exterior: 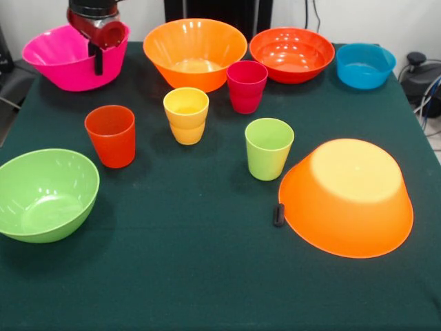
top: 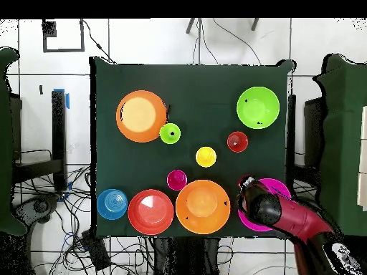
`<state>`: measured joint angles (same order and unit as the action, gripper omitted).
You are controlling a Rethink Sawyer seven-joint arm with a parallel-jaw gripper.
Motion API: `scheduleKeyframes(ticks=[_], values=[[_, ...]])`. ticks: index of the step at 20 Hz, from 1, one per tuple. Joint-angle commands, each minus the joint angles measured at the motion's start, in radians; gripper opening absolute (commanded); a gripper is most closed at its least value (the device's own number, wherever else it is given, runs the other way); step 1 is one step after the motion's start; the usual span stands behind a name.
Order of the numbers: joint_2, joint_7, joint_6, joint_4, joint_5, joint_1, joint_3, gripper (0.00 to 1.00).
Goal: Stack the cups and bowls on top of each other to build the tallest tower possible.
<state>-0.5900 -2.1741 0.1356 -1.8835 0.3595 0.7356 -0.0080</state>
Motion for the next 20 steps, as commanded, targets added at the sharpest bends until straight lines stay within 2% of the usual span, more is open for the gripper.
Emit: scheduleKeyframes(ticks=[1,9,20], values=[[-0.059,0.077,0.101,-0.023,0.051,-0.009,0.159,0.00],[-0.092,0.091,0.123,-0.053,0.062,0.013,0.183,0.00],[-0.168,0.092,0.203,-0.080,0.035,-0.001,0.193,0.00]])
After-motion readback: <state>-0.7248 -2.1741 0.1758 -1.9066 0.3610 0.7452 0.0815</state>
